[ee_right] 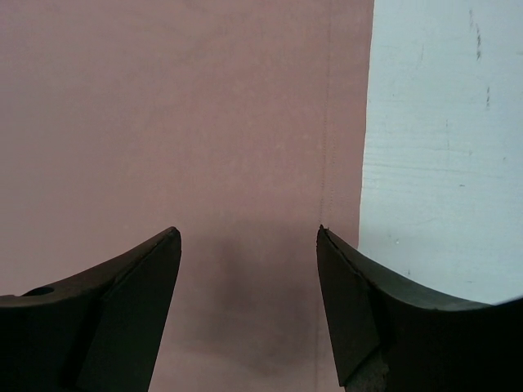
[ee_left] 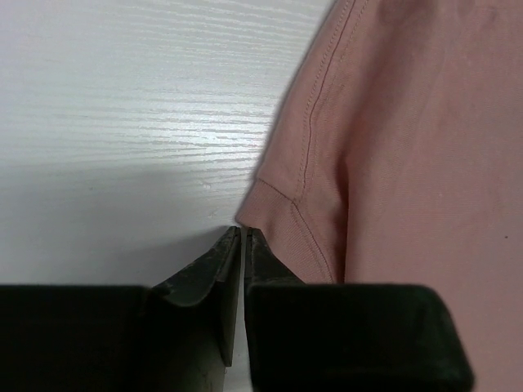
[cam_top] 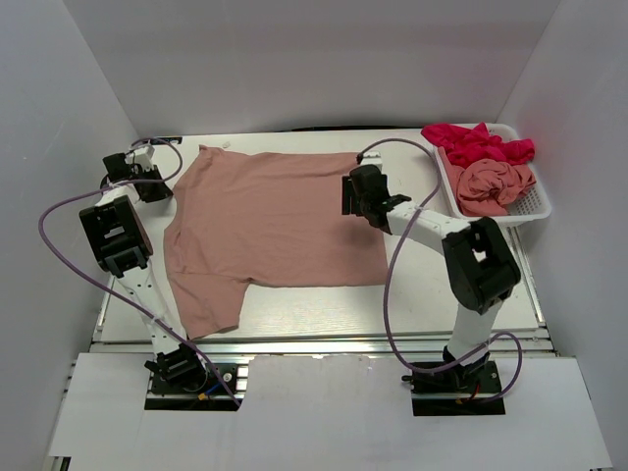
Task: Fold and stack the t-shirts
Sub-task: Flatten out the tshirt
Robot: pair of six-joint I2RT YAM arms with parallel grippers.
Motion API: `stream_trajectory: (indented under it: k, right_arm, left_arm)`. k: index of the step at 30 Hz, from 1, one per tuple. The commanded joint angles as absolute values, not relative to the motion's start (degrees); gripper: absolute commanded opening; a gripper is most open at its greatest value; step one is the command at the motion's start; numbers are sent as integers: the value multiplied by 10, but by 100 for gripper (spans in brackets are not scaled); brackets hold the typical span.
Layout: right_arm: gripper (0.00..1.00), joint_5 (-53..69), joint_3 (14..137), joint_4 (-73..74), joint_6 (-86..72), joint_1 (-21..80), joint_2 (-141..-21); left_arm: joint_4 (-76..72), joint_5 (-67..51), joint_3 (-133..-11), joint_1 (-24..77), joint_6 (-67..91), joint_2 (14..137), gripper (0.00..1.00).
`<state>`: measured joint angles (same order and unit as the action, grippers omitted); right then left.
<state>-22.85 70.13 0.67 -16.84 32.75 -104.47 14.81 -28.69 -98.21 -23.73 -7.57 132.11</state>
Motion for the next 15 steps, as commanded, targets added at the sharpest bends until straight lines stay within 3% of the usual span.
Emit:
stream_trajectory:
  k: [1,15]
  right_arm:
    - [72,-277,728,-1,-184,326,-1089]
    - [72,-240,949,55,-171,234,-1230]
  left_arm:
    - [140,-290,-986,-236,-72,1282,18]
    - [112,-312,-977,-236,-63,1287,17]
